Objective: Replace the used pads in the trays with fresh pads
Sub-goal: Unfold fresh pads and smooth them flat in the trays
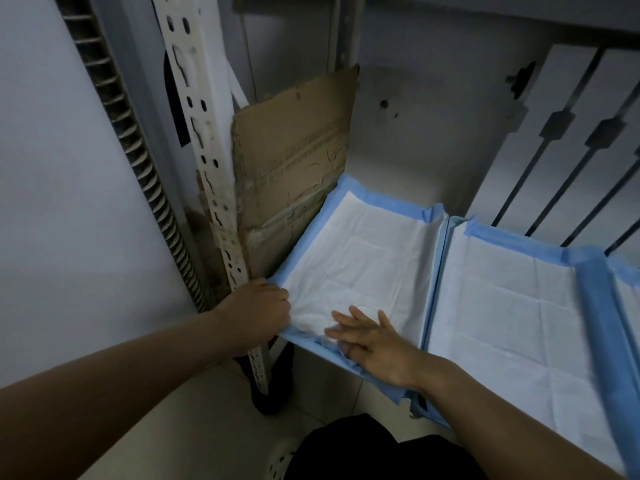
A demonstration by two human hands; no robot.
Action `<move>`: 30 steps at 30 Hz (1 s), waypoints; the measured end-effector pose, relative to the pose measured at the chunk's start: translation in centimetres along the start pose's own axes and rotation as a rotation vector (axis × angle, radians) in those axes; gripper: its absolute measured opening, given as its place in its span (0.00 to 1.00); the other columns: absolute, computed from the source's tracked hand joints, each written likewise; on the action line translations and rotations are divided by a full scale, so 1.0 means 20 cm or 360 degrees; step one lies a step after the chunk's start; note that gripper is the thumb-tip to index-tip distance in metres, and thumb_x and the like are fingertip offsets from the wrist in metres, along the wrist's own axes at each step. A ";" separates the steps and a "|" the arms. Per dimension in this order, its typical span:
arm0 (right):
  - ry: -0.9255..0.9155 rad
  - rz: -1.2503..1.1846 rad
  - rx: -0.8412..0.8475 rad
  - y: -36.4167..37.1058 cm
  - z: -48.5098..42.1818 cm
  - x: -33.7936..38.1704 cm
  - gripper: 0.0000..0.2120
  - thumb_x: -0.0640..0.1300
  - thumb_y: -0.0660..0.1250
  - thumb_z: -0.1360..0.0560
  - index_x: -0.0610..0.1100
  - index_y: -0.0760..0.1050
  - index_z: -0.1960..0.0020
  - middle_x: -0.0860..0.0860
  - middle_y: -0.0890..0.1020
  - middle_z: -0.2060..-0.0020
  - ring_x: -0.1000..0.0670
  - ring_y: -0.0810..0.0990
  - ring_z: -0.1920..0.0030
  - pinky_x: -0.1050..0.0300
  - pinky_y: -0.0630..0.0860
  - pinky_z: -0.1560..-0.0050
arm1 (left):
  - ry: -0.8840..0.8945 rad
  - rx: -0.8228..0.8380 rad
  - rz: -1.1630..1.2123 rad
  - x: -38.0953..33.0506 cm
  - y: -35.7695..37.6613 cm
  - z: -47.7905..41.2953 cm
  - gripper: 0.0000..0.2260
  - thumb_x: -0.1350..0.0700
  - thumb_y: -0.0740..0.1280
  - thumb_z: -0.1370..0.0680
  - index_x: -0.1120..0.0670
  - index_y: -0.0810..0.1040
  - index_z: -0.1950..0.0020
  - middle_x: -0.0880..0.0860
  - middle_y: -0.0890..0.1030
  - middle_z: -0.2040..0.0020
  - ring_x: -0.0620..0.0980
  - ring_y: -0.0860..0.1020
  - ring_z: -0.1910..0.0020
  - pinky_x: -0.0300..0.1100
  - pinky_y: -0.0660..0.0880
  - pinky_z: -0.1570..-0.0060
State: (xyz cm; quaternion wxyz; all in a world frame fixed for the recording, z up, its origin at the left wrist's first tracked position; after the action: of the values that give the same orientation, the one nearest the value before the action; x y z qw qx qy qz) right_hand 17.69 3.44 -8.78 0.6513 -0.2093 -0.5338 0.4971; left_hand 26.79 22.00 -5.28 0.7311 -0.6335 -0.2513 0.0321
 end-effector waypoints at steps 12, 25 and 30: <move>0.0029 0.0132 -0.0002 0.01 0.04 0.03 0.21 0.59 0.45 0.18 0.63 0.58 0.25 0.65 0.48 0.24 0.60 0.40 0.24 0.50 0.31 0.26 | -0.0049 0.0280 0.0262 0.01 -0.05 0.05 0.13 0.62 0.68 0.36 0.54 0.76 0.52 0.51 0.76 0.55 0.51 0.75 0.57 0.42 0.68 0.51; -0.0062 -0.0118 -0.0221 0.01 -0.22 0.39 0.21 0.47 0.52 0.17 0.51 0.61 0.24 0.47 0.69 0.28 0.45 0.68 0.31 0.53 0.62 0.29 | -0.0236 0.0369 0.0151 0.01 -0.04 -0.01 0.06 0.65 0.66 0.26 0.59 0.79 0.51 0.57 0.80 0.50 0.55 0.75 0.46 0.47 0.67 0.35; -0.0021 -0.0287 -0.0213 0.02 -0.07 0.33 0.21 0.49 0.54 0.17 0.48 0.63 0.24 0.50 0.69 0.28 0.51 0.69 0.31 0.68 0.60 0.35 | -0.0303 0.0355 0.0153 0.01 -0.04 -0.01 0.08 0.63 0.68 0.26 0.56 0.80 0.49 0.55 0.80 0.50 0.54 0.73 0.45 0.46 0.72 0.44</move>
State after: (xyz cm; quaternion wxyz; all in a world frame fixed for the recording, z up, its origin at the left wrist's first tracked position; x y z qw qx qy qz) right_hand 18.31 9.63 -6.40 0.6744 -0.2001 -0.5868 0.4011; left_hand 26.93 21.71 -4.43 0.7674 -0.5537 -0.2837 0.1547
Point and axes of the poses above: each hand's wrist, its own z-axis away from the middle knuckle, its own y-axis out of the palm, x = y × z, the point moved 4 cm from there along -z, towards the middle knuckle
